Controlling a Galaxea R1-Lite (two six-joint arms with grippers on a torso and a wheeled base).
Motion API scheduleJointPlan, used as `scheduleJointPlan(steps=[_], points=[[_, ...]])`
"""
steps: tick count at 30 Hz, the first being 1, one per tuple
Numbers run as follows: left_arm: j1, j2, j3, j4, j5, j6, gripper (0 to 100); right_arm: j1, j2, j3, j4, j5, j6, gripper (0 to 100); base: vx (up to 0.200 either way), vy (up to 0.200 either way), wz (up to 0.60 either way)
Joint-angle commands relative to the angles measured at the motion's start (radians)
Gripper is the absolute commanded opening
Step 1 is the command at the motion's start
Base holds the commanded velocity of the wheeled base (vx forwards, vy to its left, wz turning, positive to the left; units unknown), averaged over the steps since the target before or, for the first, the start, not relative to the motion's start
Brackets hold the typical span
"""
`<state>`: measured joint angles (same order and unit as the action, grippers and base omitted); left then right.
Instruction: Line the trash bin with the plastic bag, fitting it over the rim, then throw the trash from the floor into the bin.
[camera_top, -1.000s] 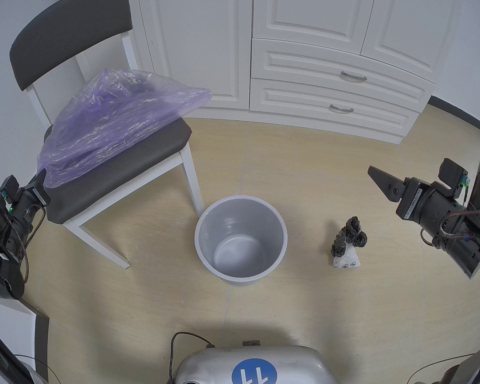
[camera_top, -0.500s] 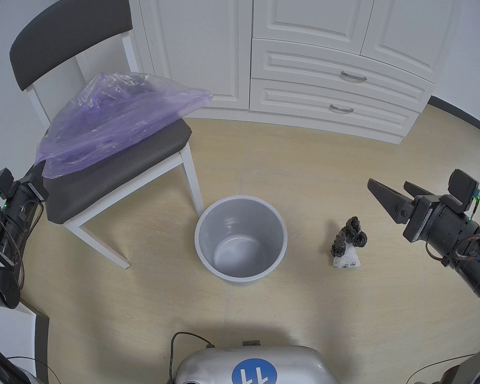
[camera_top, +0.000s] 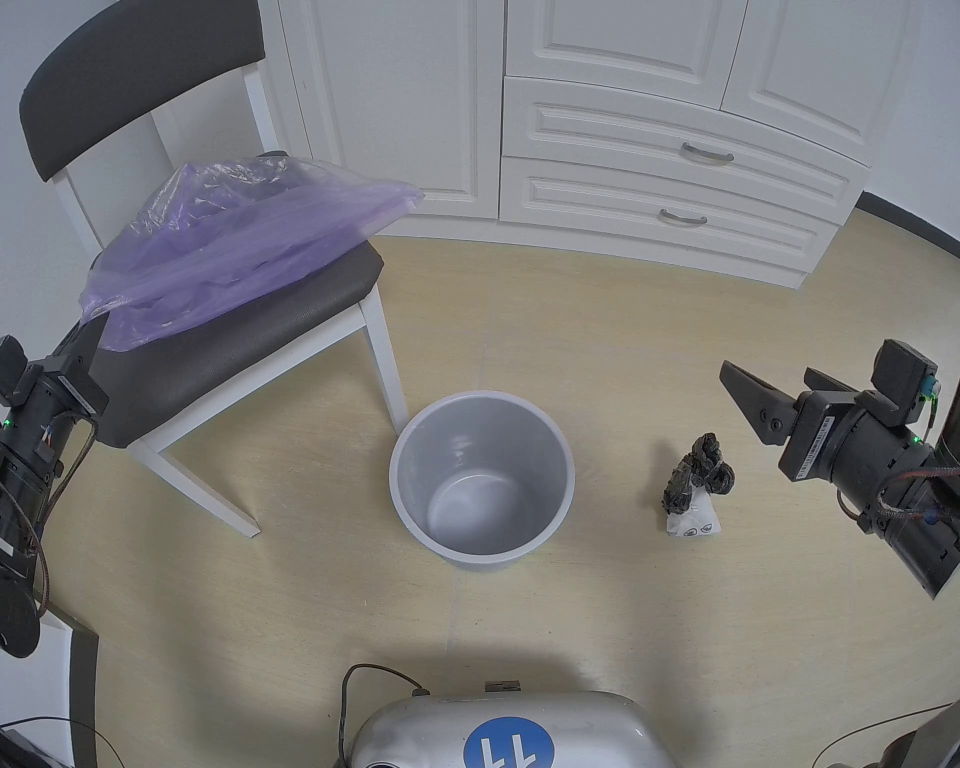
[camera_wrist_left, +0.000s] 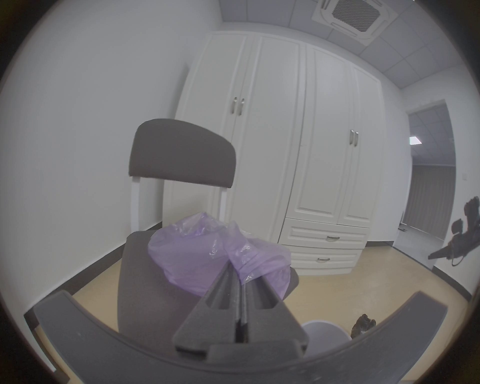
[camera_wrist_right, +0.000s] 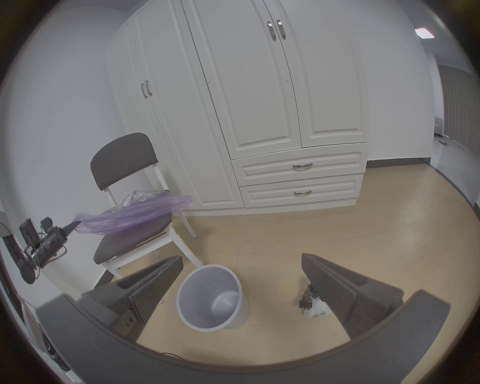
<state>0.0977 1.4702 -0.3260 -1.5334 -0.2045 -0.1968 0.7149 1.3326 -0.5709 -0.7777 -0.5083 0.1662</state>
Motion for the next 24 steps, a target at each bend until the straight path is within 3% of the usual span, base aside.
scheduleJointPlan(steps=[1, 6, 9, 13, 16, 17, 18, 19, 21, 24], points=[[-0.047, -0.03, -0.004, 0.001, 0.004, 0.05, 0, 0.06, -0.004, -0.021, 0.0, -0.012, -0.04, 100, 0.0, 0.0, 0.0], [-0.133, -0.093, 0.002, 0.015, -0.003, 0.114, 0, 0.077, 0.017, -0.087, -0.002, -0.012, -0.166, 100, 0.0, 0.0, 0.0], [-0.179, -0.162, -0.01, 0.127, -0.004, 0.148, 0, 0.103, 0.002, -0.044, -0.002, -0.018, -0.169, 100, 0.0, 0.0, 0.0], [-0.242, -0.307, -0.073, 0.444, -0.001, 0.171, 0, 0.113, 0.008, 0.022, -0.002, -0.019, -0.154, 100, 0.0, 0.0, 0.0], [-0.302, -0.449, -0.139, 0.776, 0.007, 0.185, 0, 0.127, 0.019, 0.016, -0.002, -0.018, -0.148, 100, 0.0, 0.0, 0.0], [-0.308, -0.462, -0.147, 0.811, 0.007, 0.188, 0, 0.13, 0.02, 0.014, -0.002, -0.018, -0.148, 100, 0.0, 0.0, 0.0], [-0.338, -0.531, -0.216, 1.02, 0.017, 0.204, 0, 0.136, 0.042, 0.011, -0.002, -0.018, -0.139, 100, 0.0, 0.0, 0.0], [-0.345, -0.557, -0.258, 1.127, 0.028, 0.209, 0, 0.136, 0.056, 0.011, -0.002, -0.018, -0.129, 100, 0.0, 0.0, 0.0], [-0.349, -0.581, -0.32, 1.27, 0.036, 0.211, 0, 0.136, 0.083, 0.014, -0.002, -0.019, -0.112, 100, 0.0, 0.0, 0.0], [-0.354, -0.581, -0.329, 1.302, 0.036, 0.211, 0, 0.138, 0.111, 0.019, -0.002, -0.018, -0.097, 100, 0.0, 0.0, 0.0]])
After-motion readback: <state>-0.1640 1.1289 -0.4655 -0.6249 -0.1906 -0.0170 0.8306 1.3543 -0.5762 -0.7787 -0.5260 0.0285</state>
